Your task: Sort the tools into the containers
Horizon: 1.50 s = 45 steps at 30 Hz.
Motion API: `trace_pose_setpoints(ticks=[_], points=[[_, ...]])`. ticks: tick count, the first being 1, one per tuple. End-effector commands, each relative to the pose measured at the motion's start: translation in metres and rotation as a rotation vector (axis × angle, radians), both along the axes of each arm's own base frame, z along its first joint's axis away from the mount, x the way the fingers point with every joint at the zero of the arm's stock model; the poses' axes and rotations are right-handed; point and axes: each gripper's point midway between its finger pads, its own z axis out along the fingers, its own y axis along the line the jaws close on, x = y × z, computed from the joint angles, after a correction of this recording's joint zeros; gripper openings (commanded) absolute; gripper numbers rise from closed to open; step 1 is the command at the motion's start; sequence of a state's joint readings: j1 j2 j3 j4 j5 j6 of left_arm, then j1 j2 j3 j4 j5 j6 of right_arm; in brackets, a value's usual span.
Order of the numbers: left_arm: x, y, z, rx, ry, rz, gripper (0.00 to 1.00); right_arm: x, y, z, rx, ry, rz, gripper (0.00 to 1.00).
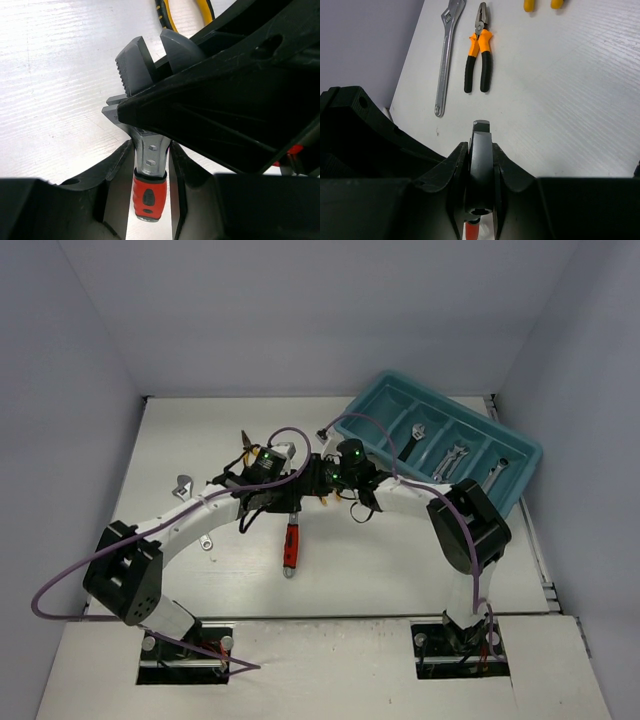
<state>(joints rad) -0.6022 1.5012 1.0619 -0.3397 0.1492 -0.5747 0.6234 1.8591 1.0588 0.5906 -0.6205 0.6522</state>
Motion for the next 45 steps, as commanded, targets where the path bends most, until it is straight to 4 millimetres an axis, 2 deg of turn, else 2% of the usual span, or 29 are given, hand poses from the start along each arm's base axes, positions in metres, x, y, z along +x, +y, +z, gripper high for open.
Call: trace_pose_setpoints(ticks=[1,3,7,8,10,12,13,14,16,19,22,24,26,31,35,40,43,45], points=[[0.024,-0.007,0.082,-0.129,-0.248,0.018,0.36,0.007,0.004,0.08,0.111,-0.19,0.012,0.0],[0.021,0.002,0.091,-0.116,-0.267,0.041,0.59,0.016,-0.006,0.1,0.12,-0.226,-0.026,0.0],[0.015,0.023,0.113,-0.081,-0.31,0.096,0.75,0.035,-0.033,0.135,0.133,-0.272,-0.103,0.0],[0.014,0.035,0.117,-0.052,-0.321,0.129,0.78,0.046,-0.048,0.147,0.139,-0.289,-0.143,0.0],[0.01,0.049,0.121,-0.015,-0.33,0.158,0.8,0.06,-0.07,0.161,0.141,-0.302,-0.198,0.0],[0.006,0.067,0.123,0.031,-0.328,0.197,0.81,0.087,-0.109,0.183,0.147,-0.33,-0.285,0.0],[0.005,0.076,0.126,0.044,-0.333,0.224,0.81,0.092,-0.121,0.19,0.144,-0.333,-0.306,0.0],[0.003,0.082,0.124,0.058,-0.326,0.245,0.81,0.099,-0.133,0.196,0.144,-0.343,-0.325,0.0],[-0.004,0.101,0.118,0.087,-0.295,0.295,0.81,0.122,-0.174,0.211,0.149,-0.359,-0.401,0.0],[-0.014,0.121,0.1,0.107,-0.231,0.348,0.81,0.145,-0.22,0.225,0.159,-0.369,-0.474,0.0],[-0.022,0.138,0.093,0.085,-0.195,0.392,0.81,0.167,-0.268,0.236,0.169,-0.372,-0.538,0.0],[-0.026,0.145,0.089,0.084,-0.187,0.408,0.81,0.176,-0.289,0.239,0.178,-0.37,-0.558,0.0],[-0.031,0.153,0.088,0.091,-0.188,0.424,0.81,0.189,-0.314,0.236,0.183,-0.355,-0.579,0.0],[-0.035,0.159,0.086,0.103,-0.181,0.431,0.81,0.214,-0.348,0.195,0.183,-0.259,-0.618,0.0],[-0.037,0.16,0.084,0.111,-0.174,0.429,0.81,0.23,-0.355,0.141,0.186,-0.138,-0.618,0.0],[-0.036,0.162,0.084,0.123,-0.171,0.426,0.81,0.24,-0.359,0.093,0.161,-0.055,-0.634,0.0],[-0.035,0.163,0.082,0.131,-0.166,0.427,0.81,0.245,-0.365,0.069,0.12,-0.032,-0.669,0.07],[-0.034,0.163,0.08,0.136,-0.159,0.424,0.81,0.247,-0.368,0.059,0.1,-0.029,-0.679,0.19]])
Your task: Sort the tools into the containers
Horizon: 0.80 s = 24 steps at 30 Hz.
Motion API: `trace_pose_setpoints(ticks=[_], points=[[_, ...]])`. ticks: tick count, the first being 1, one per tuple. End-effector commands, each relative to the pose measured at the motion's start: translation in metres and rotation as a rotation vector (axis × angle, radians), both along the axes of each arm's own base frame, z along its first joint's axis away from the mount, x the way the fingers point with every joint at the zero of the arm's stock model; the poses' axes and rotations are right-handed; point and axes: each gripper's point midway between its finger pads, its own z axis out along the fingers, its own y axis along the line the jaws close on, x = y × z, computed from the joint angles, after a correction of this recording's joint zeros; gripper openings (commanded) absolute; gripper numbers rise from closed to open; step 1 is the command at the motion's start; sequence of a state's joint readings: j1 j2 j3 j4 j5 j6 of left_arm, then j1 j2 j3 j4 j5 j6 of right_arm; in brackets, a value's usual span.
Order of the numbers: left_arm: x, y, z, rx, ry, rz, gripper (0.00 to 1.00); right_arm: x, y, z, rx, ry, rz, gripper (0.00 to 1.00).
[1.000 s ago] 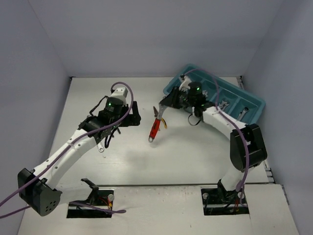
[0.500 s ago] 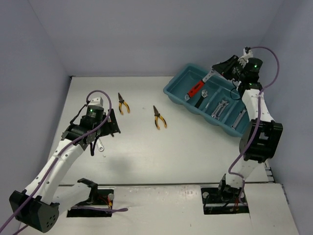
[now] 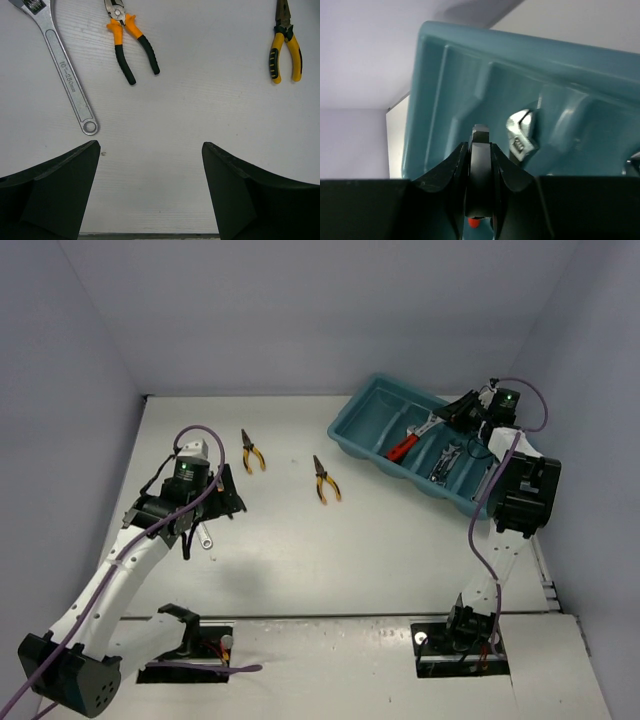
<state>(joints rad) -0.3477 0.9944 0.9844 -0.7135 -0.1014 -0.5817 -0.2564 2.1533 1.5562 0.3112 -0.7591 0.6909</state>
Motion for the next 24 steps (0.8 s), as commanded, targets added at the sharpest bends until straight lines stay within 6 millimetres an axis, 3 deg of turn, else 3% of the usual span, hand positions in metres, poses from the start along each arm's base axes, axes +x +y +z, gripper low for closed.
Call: trace_pose_setpoints(ticks=[1,3,15,24], points=[[0.007,0.001,0.008,0.005,-0.021,-0.005,0.81,0.008,0.019,0.046,-0.035,-0.141,0.081,0.27],[0.008,0.001,0.006,0.01,-0.013,-0.003,0.81,0.01,0.018,0.04,-0.052,-0.137,0.078,0.42],[0.007,0.007,-0.006,0.026,0.023,0.024,0.81,0.019,0.017,0.047,-0.142,-0.143,0.07,0.8],[0.002,0.015,-0.01,0.047,0.045,0.057,0.81,0.016,0.036,0.056,-0.317,-0.13,0.086,0.84]])
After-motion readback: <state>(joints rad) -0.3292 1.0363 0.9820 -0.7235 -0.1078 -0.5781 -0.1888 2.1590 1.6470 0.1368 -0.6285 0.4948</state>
